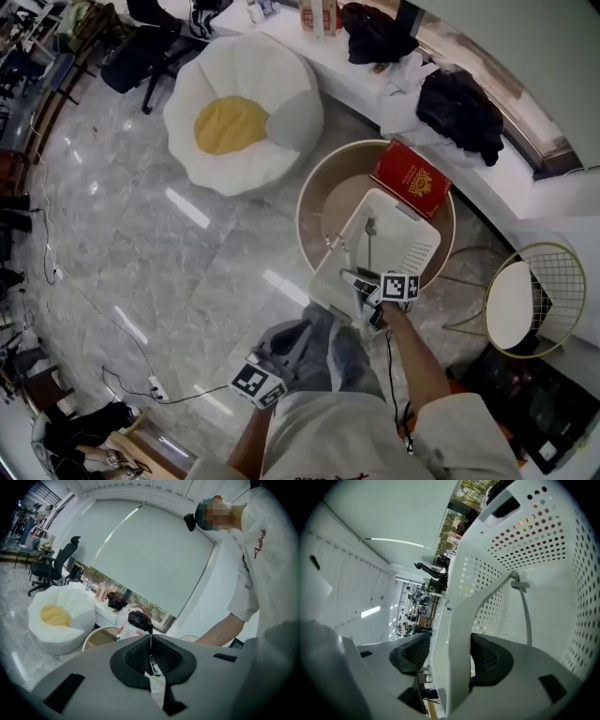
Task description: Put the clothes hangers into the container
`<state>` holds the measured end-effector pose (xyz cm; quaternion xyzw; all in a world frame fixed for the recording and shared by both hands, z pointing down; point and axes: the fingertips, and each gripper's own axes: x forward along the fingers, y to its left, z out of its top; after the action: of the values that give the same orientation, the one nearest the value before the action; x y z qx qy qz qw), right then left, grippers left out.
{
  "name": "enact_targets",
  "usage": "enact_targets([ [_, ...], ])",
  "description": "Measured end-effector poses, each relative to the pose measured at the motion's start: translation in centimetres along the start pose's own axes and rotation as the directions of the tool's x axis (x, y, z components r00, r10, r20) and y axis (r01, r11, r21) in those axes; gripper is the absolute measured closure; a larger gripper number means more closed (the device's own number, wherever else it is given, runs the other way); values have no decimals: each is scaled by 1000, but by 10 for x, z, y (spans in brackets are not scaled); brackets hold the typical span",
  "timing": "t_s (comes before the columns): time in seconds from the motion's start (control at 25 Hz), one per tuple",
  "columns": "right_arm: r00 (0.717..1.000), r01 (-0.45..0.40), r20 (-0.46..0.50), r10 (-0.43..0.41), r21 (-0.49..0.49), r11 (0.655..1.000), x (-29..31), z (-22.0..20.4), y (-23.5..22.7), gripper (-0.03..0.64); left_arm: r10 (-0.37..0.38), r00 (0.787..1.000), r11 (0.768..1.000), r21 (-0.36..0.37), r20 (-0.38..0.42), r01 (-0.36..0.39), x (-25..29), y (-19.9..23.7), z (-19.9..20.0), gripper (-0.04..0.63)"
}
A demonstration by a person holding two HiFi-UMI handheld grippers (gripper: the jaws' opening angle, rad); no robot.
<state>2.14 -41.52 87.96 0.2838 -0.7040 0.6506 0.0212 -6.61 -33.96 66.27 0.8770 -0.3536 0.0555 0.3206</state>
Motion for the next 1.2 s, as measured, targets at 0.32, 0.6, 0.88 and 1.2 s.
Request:
enact_targets([
  [0.32, 986, 166, 54, -161, -121, 979, -28, 5, -14, 357, -18, 1000, 1000, 20, 10, 18, -1, -13, 0, 566],
  [0.6, 977, 184, 135, -164, -149, 971, -51, 18, -4, 359, -37, 999, 999, 38, 24, 37, 1, -30, 2, 566],
  [0.88, 974, 178, 181, -140, -215, 960, -68, 17, 13, 517, -52, 998, 996, 72, 44, 49, -1, -47, 8, 566],
  [1.2, 960, 155, 266, -83, -261, 953, -103, 18, 41, 581, -69, 995, 991, 120, 70, 61, -3, -80, 9, 566],
])
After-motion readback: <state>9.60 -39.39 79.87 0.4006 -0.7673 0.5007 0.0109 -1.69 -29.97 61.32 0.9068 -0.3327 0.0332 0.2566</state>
